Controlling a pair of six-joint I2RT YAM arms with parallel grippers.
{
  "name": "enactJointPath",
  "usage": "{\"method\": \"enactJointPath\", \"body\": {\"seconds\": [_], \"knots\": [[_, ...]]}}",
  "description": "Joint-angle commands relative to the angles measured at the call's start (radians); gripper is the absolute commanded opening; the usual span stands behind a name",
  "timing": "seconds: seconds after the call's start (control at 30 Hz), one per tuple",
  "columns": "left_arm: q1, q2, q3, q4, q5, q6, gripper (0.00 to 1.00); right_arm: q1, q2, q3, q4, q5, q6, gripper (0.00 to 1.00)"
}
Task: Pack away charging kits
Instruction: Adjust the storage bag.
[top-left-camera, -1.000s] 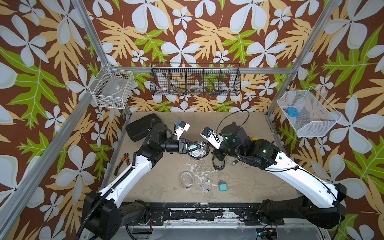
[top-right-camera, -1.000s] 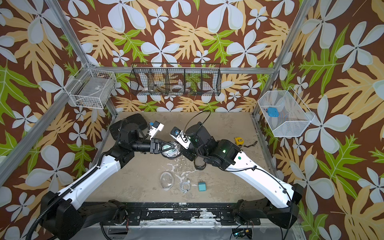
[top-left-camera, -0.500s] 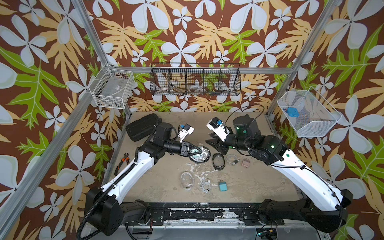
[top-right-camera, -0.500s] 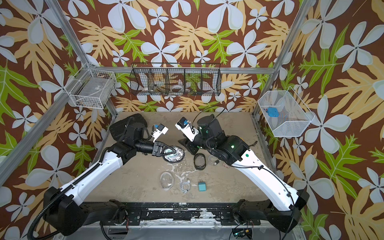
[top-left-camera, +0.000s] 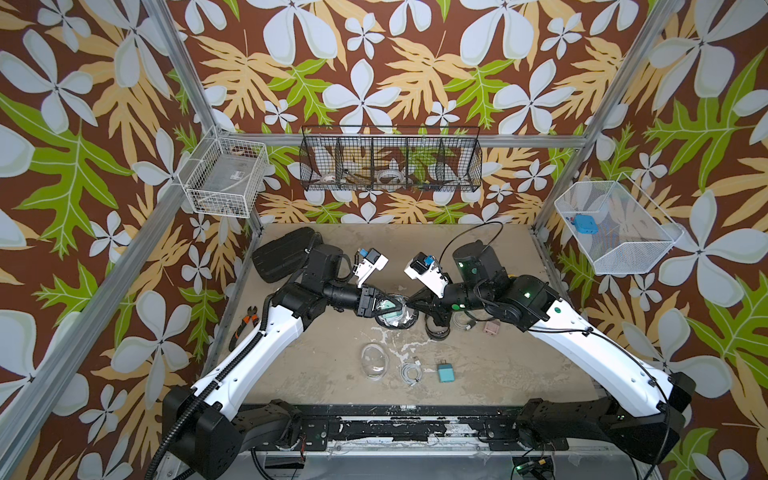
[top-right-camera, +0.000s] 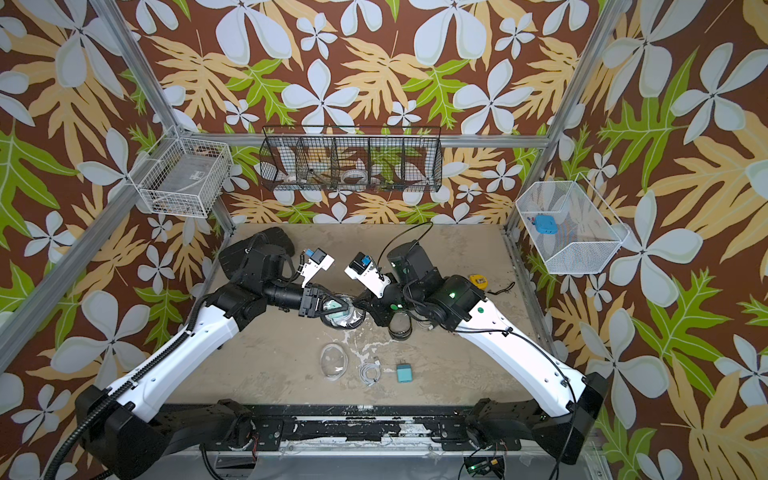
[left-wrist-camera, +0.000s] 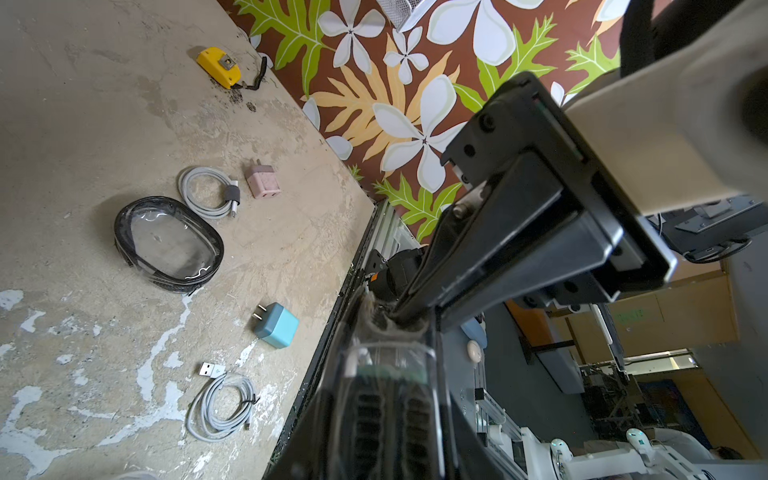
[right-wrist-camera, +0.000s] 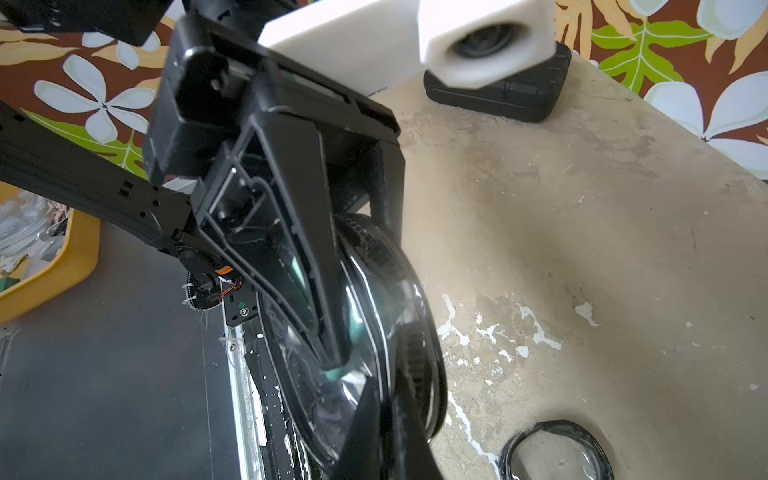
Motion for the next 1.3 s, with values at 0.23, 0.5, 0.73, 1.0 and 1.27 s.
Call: {"method": "enactJointPath", "body": {"seconds": [0.23, 0.5, 0.73, 1.0, 1.27], "knots": [[0.040, -0.181, -0.333, 0.860, -0.039, -0.654, 0.72, -0.074, -0.070, -0.179, 0.464, -0.255, 0.567, 0.00], [0.033, -0.155, -0.430, 1.249, -0.193, -0.911, 0.71, -0.074, -0.072, -0.235, 0.575, -0.248, 0.710, 0.00], [0.030, -0.162, -0.416, 1.213, -0.215, -0.938, 0.23, -0.074, -0.092, -0.184, 0.497, -0.212, 0.624, 0.26], [0.060, -0.117, -0.431, 1.304, -0.118, -1.101, 0.00, -0.073, -0.208, -0.112, 0.275, -0.009, 0.278, 0.45], [0.075, -0.088, -0.379, 1.362, -0.016, -1.204, 0.00, 0.069, -0.193, -0.120, 0.201, 0.261, 0.038, 0.46]]}}
